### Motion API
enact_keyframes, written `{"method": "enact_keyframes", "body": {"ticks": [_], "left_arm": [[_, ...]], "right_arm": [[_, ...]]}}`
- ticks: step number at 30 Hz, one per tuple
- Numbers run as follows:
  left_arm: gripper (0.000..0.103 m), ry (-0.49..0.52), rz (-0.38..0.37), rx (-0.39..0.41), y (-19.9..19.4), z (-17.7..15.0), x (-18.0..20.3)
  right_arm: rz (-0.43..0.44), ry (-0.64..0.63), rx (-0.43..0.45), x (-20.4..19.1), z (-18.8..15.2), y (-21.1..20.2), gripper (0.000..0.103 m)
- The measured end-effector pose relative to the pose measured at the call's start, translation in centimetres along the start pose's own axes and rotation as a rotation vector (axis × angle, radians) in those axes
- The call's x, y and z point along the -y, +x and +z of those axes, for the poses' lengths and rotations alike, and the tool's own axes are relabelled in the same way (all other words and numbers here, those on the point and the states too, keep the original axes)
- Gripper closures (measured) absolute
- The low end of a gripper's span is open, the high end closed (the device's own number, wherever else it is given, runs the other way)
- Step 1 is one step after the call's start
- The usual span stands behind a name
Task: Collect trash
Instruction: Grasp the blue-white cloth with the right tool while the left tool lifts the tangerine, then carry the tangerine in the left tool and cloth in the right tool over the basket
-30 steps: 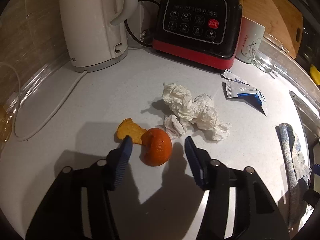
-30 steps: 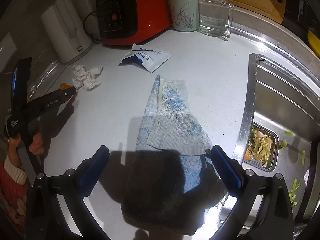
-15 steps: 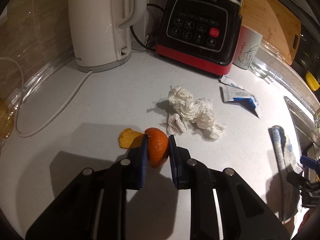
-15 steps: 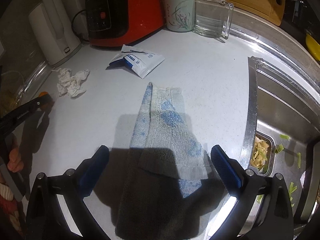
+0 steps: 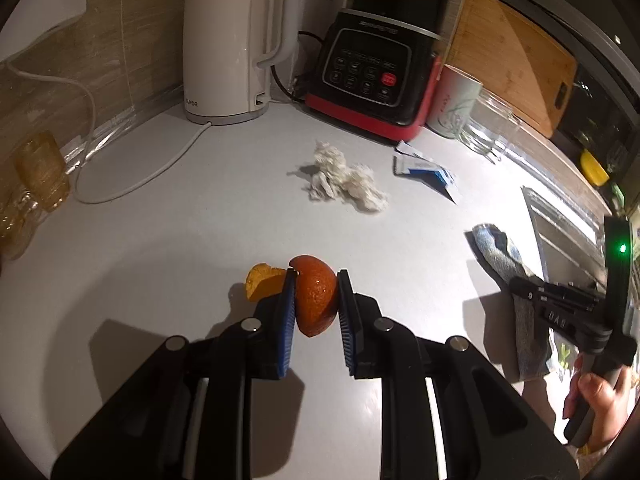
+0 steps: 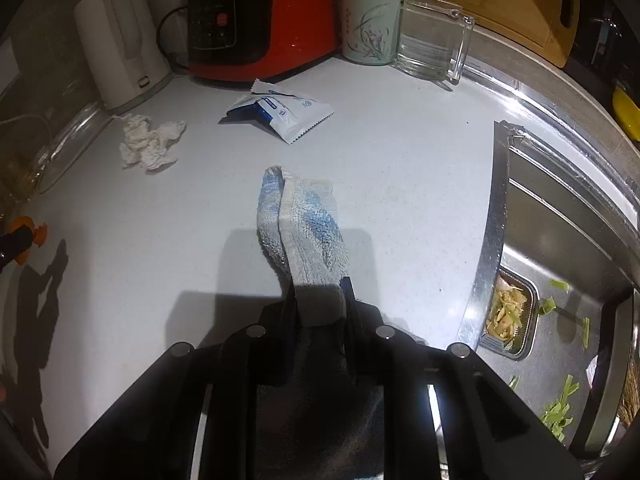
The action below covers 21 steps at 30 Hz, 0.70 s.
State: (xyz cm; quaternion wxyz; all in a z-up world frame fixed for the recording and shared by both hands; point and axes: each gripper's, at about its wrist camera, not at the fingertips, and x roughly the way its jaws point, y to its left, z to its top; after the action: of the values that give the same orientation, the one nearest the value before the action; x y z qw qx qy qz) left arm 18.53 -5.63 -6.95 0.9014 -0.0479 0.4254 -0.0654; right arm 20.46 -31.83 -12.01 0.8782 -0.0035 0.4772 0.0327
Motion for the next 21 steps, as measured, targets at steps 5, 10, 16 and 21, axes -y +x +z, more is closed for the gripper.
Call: {"method": "enact_keyframes", "body": {"ticks": [5, 10, 16, 21], "left_arm": [[0.083, 0.044, -0.028, -0.011, -3.6, -3.2, 3.2], [0.083, 0.072, -0.061, -0.037, -7.2, -7.4, 6.9], [0.083, 0.087, -0.096, -0.08, -11.2, -12.6, 11.0], [0.083, 0.09, -0.08, -0.086, -14.3, -16.4, 13.4]], "right_arm": [[0.06, -0.024, 0.037, 0.0, -2.5, -4.7, 0.084], [0.09, -0.074, 0.059, -0.1, -6.2, -10.3, 0.084], [0.131, -0.11, 0.07, 0.4, -11.5, -16.0, 0.083], [0.162, -0.139, 0.067, 1.4, -15.9, -19.3, 0.083]]}}
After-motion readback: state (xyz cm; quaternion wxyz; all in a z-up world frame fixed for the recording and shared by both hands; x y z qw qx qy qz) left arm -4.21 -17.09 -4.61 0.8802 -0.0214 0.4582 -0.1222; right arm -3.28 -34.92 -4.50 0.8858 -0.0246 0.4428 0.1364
